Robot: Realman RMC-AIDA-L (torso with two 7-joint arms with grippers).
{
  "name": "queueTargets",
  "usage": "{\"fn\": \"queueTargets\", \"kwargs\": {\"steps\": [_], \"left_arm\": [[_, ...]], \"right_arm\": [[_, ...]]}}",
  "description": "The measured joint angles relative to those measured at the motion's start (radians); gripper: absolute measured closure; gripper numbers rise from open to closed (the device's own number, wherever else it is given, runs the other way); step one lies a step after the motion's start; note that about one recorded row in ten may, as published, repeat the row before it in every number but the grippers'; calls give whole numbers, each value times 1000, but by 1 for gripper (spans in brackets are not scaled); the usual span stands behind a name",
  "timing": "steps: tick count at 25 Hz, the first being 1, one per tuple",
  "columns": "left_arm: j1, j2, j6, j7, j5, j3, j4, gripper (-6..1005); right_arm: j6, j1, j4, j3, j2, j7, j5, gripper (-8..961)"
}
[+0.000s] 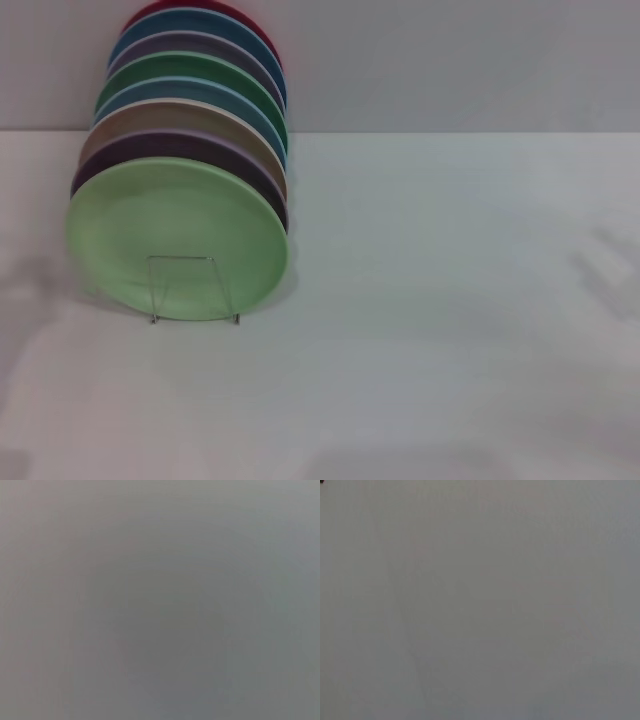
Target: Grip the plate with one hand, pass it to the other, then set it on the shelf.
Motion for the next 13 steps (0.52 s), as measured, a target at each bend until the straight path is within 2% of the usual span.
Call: {"fn": "queueTargets", "kwargs": {"steps": [1, 2, 6, 9, 11, 13], "left_arm": [[28, -14, -18, -41, -2, -118, -21, 794], [28, -14, -18, -41, -2, -118, -21, 790], [28, -11, -88, -222, -20, -222, 26, 773], [26, -14, -156, -252, -41, -256, 28, 761], [25, -15, -204, -267, -51, -259, 29, 753], [27, -14, -221, -297, -50, -246, 31, 753]], "right_arm": [[-2, 6, -42, 0, 2, -73, 0, 279], [-2, 6, -42, 0, 2, -73, 0, 279], [-10, 19, -126, 2, 6, -254, 9, 279], [-12, 26, -164, 1, 7, -329, 36, 279], [-34, 31, -244, 0, 7, -455, 122, 279], [-41, 31, -262, 0, 7, -478, 142, 279]]}}
